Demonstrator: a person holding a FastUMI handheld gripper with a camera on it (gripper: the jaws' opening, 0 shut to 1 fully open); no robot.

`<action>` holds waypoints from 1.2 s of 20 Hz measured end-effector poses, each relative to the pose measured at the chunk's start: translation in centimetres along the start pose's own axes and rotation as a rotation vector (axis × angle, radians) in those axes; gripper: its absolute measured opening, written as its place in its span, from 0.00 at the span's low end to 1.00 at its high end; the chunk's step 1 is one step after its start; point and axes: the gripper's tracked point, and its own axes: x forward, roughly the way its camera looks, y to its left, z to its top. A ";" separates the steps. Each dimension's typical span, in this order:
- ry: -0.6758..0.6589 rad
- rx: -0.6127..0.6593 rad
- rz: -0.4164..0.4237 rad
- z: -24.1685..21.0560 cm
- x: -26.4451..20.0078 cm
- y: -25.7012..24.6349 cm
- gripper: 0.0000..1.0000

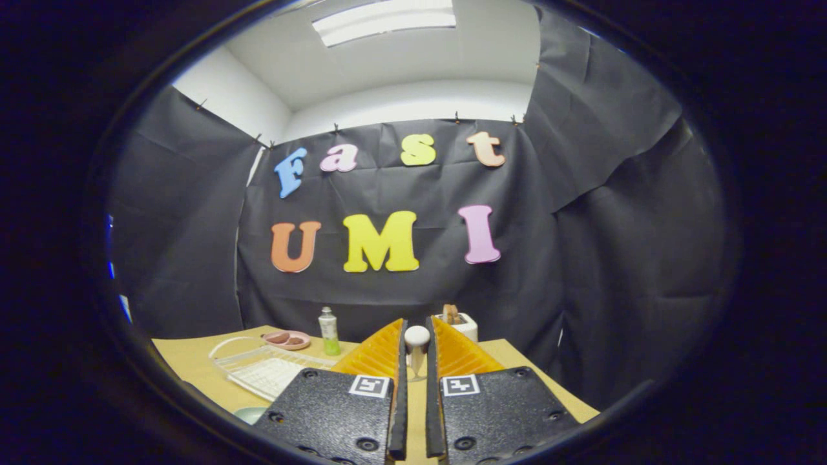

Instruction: Take the plate from the dish rack, then take the spoon from the basket and place it into the plate.

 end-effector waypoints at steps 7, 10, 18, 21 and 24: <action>0.134 0.038 0.170 -4.6 -3.8 12.5 0.16; 0.200 0.043 0.215 -6.7 -4.7 15.8 0.16; 0.416 0.051 0.207 -14.8 -4.4 18.5 0.17; 0.476 0.024 0.149 -16.3 -3.7 17.4 0.20; 0.464 0.038 0.078 -15.0 -3.2 15.8 0.47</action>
